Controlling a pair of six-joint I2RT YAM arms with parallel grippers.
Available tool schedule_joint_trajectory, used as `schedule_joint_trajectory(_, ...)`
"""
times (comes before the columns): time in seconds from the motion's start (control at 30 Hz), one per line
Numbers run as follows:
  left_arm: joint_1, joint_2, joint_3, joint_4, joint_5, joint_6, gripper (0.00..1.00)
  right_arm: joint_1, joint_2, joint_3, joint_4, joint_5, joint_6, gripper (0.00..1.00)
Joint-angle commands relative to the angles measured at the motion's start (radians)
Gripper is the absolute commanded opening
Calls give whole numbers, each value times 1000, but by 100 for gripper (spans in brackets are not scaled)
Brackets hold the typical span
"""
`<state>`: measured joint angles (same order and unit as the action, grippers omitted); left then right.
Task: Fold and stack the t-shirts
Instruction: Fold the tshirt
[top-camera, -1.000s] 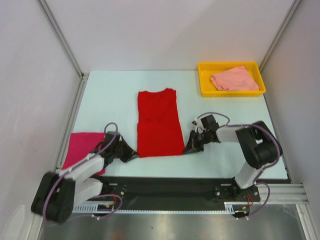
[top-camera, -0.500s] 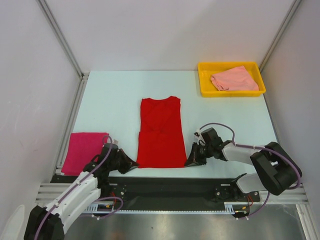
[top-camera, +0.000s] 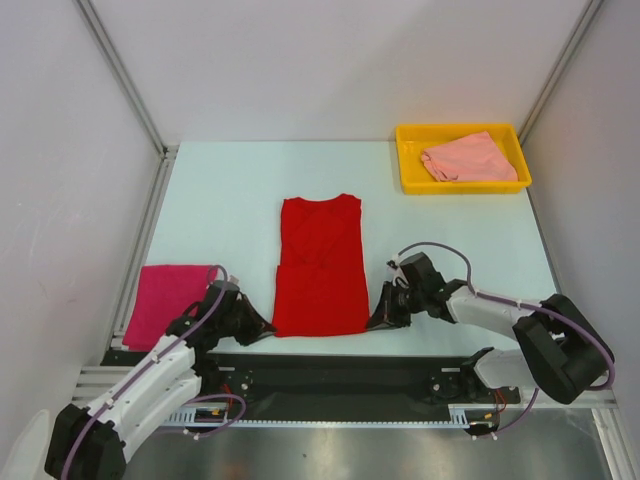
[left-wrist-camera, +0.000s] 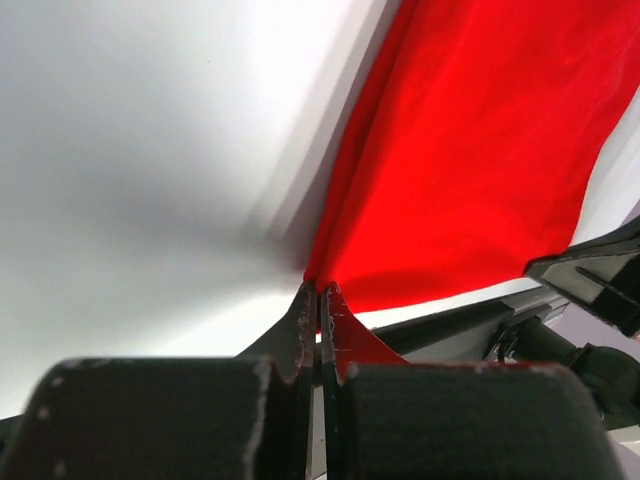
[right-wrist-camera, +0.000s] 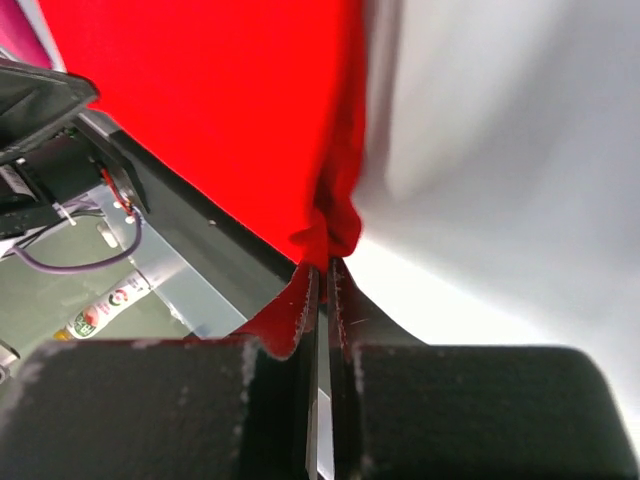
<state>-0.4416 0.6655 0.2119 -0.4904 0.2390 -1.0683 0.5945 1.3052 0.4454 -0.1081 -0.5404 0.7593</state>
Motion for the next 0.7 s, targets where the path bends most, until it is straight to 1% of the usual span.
schedule_joint_trajectory(0.0, -5, 32, 41, -21, -23, 45, 0, 2, 20, 47, -27, 22, -6, 0)
schedule_joint_trajectory(0.07, -5, 52, 35, -8, -17, 53, 0, 2, 26, 42, -24, 22, -6, 0)
schedule_joint_trajectory(0.1, -5, 65, 32, -2, -9, 57, 3, 2, 31, 39, -19, 22, -8, 0)
schedule_joint_trajectory(0.13, -6, 94, 27, -5, -6, 59, 25, 2, 34, 38, -19, 19, -17, 0)
schedule_joint_trajectory(0.17, -5, 106, 30, -13, -6, 56, 36, 2, 40, 36, -22, 17, -21, 0)
schedule_joint_trajectory(0.2, -6, 115, 30, -19, -6, 57, 41, 2, 46, 35, -27, 20, -25, 0)
schedule_joint_trajectory(0.23, -6, 112, 30, -34, -10, 56, 49, 1, 51, 30, -25, 20, -26, 0)
schedule_joint_trajectory(0.27, -6, 105, 29, -40, -20, 51, 53, 1, 54, 23, -21, 16, -25, 0)
schedule_joint_trajectory(0.33, -6, 79, 12, -31, -12, 36, 58, 2, 65, 13, 1, 11, -15, 0)
schedule_joint_trajectory(0.4, -6, 75, -2, -19, 8, 15, 59, 2, 68, -2, 24, 5, -6, 0)
schedule_joint_trajectory(0.53, -6, 124, -54, 74, 68, -7, 55, 2, 74, -13, 33, 3, 0, 0)
schedule_joint_trajectory(0.67, -12, 178, -45, 62, 59, -12, 55, 2, 68, -14, 33, 10, 3, 0)
